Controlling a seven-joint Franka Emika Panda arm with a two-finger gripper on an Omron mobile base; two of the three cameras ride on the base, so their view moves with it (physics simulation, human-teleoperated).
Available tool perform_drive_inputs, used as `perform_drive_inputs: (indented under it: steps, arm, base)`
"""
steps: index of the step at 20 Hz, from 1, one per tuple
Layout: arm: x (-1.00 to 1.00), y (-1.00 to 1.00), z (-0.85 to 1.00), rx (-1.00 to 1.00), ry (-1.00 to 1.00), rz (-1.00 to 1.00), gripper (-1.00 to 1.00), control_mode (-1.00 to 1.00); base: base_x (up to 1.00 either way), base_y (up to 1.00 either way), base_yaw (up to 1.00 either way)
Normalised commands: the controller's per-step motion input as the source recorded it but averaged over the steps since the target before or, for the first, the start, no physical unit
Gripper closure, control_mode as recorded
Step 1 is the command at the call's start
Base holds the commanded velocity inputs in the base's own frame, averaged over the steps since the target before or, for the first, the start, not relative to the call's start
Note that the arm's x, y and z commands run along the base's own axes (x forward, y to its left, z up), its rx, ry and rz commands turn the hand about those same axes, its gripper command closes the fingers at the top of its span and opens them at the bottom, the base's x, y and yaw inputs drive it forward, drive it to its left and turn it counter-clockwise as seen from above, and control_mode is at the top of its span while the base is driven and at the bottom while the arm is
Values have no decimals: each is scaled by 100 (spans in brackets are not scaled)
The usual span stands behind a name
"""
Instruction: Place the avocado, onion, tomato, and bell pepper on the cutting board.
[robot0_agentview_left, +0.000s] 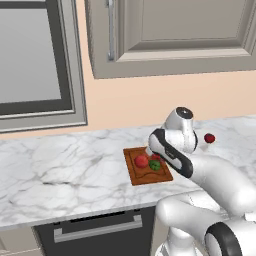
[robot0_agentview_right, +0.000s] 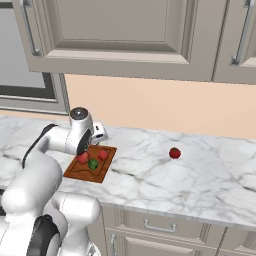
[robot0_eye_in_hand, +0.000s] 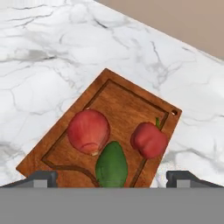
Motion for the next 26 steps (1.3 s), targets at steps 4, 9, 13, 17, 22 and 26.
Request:
perform_drive_inputs:
  steps: [4, 9, 13, 17, 22, 26]
  arm:
    - [-37, -75, 71, -13, -4, -7, -100, -100]
    - [-18, -86, 56, -12, 0, -14, -100, -100]
    - [0, -84, 48, -5, 0, -12, -100, -100]
    - [3, -86, 35, 0, 0, -12, -100, -100]
    - [8, -81, 17, 0, 2, -11, -100, -100]
    - [3, -76, 1, 0, 4, -12, -100, -100]
  base:
    - [0, 0, 0]
    - [0, 0, 0]
    - [0, 0, 0]
    - [0, 0, 0]
    - [0, 0, 0]
    - [0, 0, 0]
